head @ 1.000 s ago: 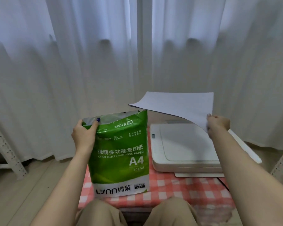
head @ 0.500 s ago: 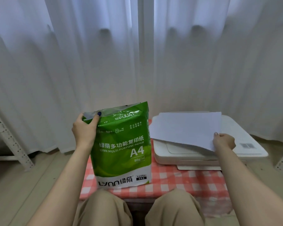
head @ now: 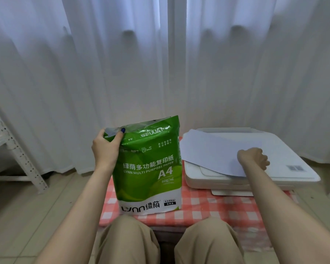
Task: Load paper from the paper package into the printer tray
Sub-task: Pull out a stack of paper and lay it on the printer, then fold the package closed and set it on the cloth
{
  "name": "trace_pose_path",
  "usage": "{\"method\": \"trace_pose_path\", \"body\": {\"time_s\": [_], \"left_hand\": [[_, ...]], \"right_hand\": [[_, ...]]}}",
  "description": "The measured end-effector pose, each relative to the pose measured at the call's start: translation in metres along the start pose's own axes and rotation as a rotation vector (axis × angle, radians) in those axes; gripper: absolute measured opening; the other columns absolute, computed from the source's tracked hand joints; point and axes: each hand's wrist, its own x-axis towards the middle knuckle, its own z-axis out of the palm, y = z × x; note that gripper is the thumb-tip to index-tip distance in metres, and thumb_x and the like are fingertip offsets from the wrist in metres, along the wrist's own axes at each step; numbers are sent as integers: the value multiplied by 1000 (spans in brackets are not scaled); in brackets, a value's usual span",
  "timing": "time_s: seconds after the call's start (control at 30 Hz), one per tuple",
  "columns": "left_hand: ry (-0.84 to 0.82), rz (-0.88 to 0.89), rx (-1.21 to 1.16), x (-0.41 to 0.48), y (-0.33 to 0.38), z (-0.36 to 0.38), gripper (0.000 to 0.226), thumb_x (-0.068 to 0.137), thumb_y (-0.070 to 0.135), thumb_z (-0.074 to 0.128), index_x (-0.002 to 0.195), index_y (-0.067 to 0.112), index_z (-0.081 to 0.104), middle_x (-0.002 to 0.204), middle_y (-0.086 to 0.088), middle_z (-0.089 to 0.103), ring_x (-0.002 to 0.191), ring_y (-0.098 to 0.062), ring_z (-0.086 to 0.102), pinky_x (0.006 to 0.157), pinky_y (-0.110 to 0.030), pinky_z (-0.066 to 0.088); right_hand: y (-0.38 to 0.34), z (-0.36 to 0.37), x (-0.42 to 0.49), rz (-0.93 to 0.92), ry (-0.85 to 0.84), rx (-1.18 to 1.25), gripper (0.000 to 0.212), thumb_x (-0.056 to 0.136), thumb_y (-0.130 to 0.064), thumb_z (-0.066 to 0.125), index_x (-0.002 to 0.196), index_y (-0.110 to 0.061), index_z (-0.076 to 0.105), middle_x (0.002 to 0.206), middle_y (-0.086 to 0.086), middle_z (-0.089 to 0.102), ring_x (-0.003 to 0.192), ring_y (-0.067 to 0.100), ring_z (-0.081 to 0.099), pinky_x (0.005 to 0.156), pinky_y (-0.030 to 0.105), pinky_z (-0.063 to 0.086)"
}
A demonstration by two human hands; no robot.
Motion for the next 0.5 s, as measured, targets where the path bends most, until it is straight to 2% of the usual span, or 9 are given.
{"method": "trace_pose_path", "body": {"time_s": [0.13, 0.23, 0.33, 0.37, 0.43, 0.5], "left_hand": [[-30, 1, -16, -2, -1, -8, 15, 83, 26, 67, 87, 15, 58, 75, 9, 60, 71, -9, 57, 64, -24, 46], [-47, -1, -32, -2, -1, -12, 11, 83, 27, 68, 80, 23, 58, 76, 9, 61, 72, -7, 58, 67, -28, 48], [-55, 3, -47, -2, -3, -13, 15, 82, 27, 69, 73, 28, 56, 76, 5, 62, 75, -17, 61, 70, -33, 50], [-54, 4, -51, -2, -3, -14, 15, 82, 26, 69, 73, 27, 56, 76, 4, 63, 77, -19, 61, 70, -33, 50], [-54, 7, -57, -3, -5, -13, 16, 82, 26, 69, 72, 27, 56, 75, 4, 62, 77, -20, 61, 68, -32, 49], [-52, 8, -55, -3, -5, -11, 17, 82, 26, 68, 71, 27, 56, 74, 6, 62, 77, -19, 60, 69, -32, 49]], "right_hand": [[-30, 16, -12, -90, -24, -59, 32, 85, -14, 49, 116, -5, 55, 136, 24, 40, 133, 36, 27, 108, 45, 26], [-32, 17, -13, -89, -25, -86, 36, 88, -11, 51, 122, 0, 52, 135, 24, 40, 127, 38, 35, 105, 45, 32], [-11, 14, -10, -38, -61, -105, 38, 89, -5, 50, 126, 6, 48, 136, 27, 39, 124, 40, 40, 100, 43, 39], [-2, 15, -11, -82, -47, -145, 39, 89, -6, 51, 126, 4, 48, 137, 25, 38, 124, 41, 39, 100, 44, 39], [15, 21, -11, -345, -56, -251, 43, 88, -12, 52, 131, -5, 48, 144, 20, 34, 129, 40, 34, 104, 45, 35], [27, 30, -15, -591, -185, -378, 52, 88, -26, 55, 138, -16, 43, 152, 13, 29, 138, 34, 28, 109, 47, 30]]}}
